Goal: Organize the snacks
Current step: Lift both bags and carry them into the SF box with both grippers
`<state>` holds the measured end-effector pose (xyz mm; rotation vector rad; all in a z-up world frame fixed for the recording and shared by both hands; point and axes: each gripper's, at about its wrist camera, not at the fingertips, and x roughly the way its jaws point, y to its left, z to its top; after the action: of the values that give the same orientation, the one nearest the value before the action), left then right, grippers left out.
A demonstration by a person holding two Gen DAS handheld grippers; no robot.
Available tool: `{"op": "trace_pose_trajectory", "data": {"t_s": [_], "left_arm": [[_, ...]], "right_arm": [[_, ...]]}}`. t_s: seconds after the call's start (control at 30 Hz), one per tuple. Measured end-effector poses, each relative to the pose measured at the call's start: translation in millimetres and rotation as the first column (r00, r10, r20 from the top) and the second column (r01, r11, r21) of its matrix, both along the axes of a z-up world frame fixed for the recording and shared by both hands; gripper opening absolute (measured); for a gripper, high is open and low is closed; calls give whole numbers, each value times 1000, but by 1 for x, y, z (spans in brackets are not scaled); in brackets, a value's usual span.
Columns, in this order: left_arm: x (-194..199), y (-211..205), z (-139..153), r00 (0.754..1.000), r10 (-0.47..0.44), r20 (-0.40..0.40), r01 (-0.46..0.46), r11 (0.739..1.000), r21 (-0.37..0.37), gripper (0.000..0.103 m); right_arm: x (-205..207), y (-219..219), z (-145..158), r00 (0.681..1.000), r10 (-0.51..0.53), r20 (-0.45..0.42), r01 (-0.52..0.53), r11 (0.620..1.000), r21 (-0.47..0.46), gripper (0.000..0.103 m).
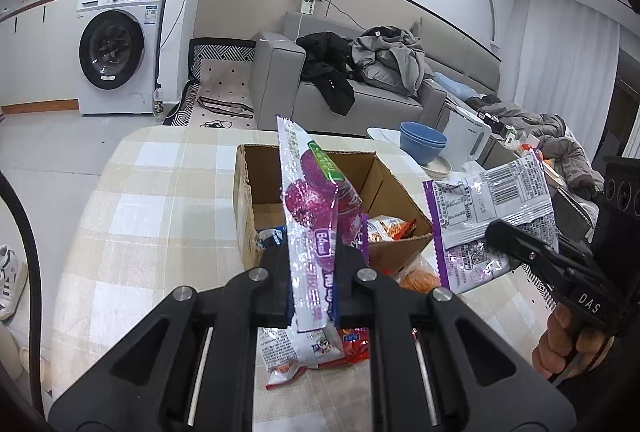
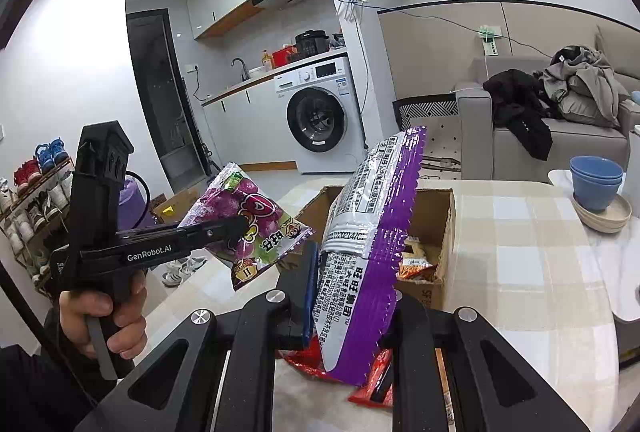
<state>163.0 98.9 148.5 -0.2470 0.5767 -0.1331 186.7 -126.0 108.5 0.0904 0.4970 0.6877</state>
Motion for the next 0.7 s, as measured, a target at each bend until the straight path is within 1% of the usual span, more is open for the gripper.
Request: {"op": "trace_pose_trajectory", "data": {"t_s": [0.33,0.7], "left_arm": [[32,3,-1,1000,13,-3,-13,1000,-19,9],[64,9,-7,1000,20,-12,-21,1000,-18,9]], "right_arm": [[4,5,-4,1000,-9,-3,9,1000,-11,15],[9,7,-5,1000,-18,-15,18,1000,-22,15]]}}
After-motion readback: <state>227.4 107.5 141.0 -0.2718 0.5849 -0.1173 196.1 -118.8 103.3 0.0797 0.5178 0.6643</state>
